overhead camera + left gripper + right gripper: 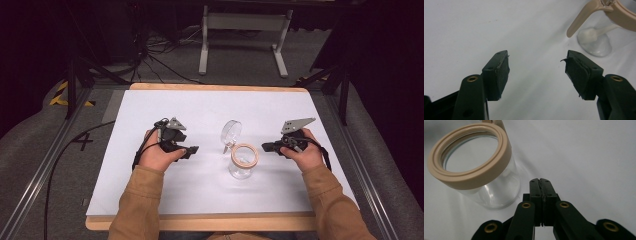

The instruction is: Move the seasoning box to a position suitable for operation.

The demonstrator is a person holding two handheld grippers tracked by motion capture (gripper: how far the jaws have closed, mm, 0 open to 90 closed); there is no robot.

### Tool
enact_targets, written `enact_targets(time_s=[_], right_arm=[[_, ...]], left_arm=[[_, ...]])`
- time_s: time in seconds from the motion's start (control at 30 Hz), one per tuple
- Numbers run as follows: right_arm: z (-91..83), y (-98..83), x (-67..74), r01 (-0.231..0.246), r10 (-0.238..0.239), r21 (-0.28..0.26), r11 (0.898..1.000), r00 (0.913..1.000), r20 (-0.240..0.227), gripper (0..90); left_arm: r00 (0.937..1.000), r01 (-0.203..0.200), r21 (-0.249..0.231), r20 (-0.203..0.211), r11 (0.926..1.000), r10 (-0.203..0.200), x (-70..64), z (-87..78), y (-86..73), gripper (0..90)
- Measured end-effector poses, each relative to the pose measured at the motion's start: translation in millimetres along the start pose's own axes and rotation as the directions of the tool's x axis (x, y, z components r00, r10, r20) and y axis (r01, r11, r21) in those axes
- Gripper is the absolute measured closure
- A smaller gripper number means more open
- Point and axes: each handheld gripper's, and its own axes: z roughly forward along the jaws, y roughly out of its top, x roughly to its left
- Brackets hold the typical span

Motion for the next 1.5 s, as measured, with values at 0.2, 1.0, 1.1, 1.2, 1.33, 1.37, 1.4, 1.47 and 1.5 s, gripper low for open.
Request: enact_targets(time_s=[0.2, 1.0, 1.1, 1.2, 1.33, 1.37, 1.4, 1.47, 1.5], right_arm=[[7.1, -2.8, 3.9, -0.006, 0.006, 0.017, 1.0, 1.0, -0.006, 89.8], [39.5, -7.3, 12.8, 0.016, -0.01, 0.078, 0.997, 0.9976, -0.069, 90.0], [41.0, -8.0, 12.7, 0.015, -0.009, 0.086, 0.996, 0.9976, -0.069, 90.0], [41.4, -7.5, 13.3, 0.017, -0.011, 0.092, 0.996, 0.9978, -0.066, 90.0], [41.1, -7.3, 14.1, 0.021, -0.013, 0.104, 0.994, 0.9974, -0.071, 90.0], [40.9, -7.1, 14.4, 0.023, -0.015, 0.107, 0.994, 0.997, -0.076, 90.0], [40.8, -6.9, 15.0, 0.025, -0.016, 0.112, 0.993, 0.9967, -0.08, 90.0], [40.8, -6.5, 16.5, 0.037, -0.026, 0.116, 0.993, 0.9957, -0.089, 90.0], [40.7, -6.2, 17.8, 0.035, -0.023, 0.12, 0.992, 0.9952, -0.095, 90.0]], left_arm=[[0.9996, -0.025, 0.016, 0.013, 0.9996, 0.025, -2.5, 3.9, 5.0, 36.2], [0.9992, -0.028, 0.019, 0.028, 0.9994, 0.028, -6.8, 7.7, 4.2, 35.0], [0.9991, -0.034, 0.025, 0.027, 0.9991, 0.033, -6.6, 7.2, 4.2, 34.9], [0.9991, -0.031, 0.026, 0.029, 0.9992, 0.03, -6.8, 7.1, 3.8, 34.8], [0.9991, -0.033, 0.028, 0.028, 0.9991, 0.032, -6.0, 7.4, 3.9, 34.7], [0.9993, -0.026, 0.025, 0.029, 0.9993, 0.026, -6.4, 7.8, 3.7, 34.7], [0.9992, -0.026, 0.021, 0.03, 0.9994, 0.025, -6.4, 8.1, 3.7, 34.7], [0.9991, -0.031, 0.02, 0.03, 0.9993, 0.031, -5.8, 8.0, 4.1, 34.7], [0.999, -0.032, 0.022, 0.032, 0.9993, 0.031, -5.6, 7.7, 4.5, 34.7]])
